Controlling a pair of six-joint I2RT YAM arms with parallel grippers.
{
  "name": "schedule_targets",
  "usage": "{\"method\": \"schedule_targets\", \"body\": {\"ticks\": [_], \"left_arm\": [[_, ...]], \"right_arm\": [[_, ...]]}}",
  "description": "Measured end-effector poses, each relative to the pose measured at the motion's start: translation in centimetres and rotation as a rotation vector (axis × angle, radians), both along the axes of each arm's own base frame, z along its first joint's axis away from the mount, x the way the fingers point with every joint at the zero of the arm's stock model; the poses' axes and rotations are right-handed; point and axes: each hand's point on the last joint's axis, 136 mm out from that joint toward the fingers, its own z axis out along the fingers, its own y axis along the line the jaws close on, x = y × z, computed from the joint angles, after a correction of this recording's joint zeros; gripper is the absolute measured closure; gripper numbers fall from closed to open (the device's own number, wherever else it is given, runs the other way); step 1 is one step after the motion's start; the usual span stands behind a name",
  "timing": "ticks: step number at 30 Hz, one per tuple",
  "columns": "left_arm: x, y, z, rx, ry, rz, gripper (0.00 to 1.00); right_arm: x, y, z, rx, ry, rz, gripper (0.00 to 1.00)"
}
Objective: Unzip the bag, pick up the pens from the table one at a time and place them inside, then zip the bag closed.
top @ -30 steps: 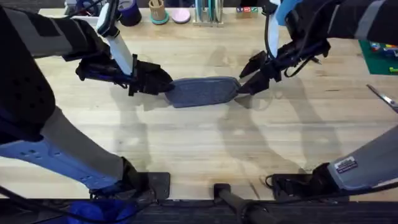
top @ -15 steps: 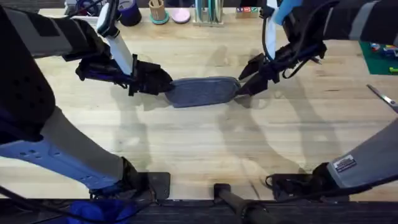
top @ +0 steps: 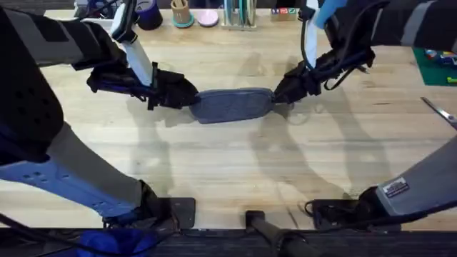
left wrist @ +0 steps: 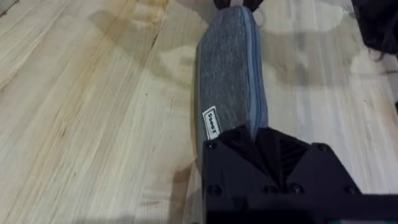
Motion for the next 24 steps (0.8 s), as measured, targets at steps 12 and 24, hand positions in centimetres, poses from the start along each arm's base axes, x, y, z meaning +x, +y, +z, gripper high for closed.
{"method": "schedule_targets", "body": {"ticks": [12, 24], "left_arm": [[0.05, 0.01, -0.01, 0.000, -0.003, 0.000, 0.959], [0.05, 0.01, -0.01, 0.000, -0.003, 0.000, 0.959]], "right_arm": [[-0.19, 0.16, 0.09, 0.006, 0.010, 0.000, 0.969], [-0.31, 0.15, 0.09, 0.006, 0.017, 0.000, 0.971]]}}
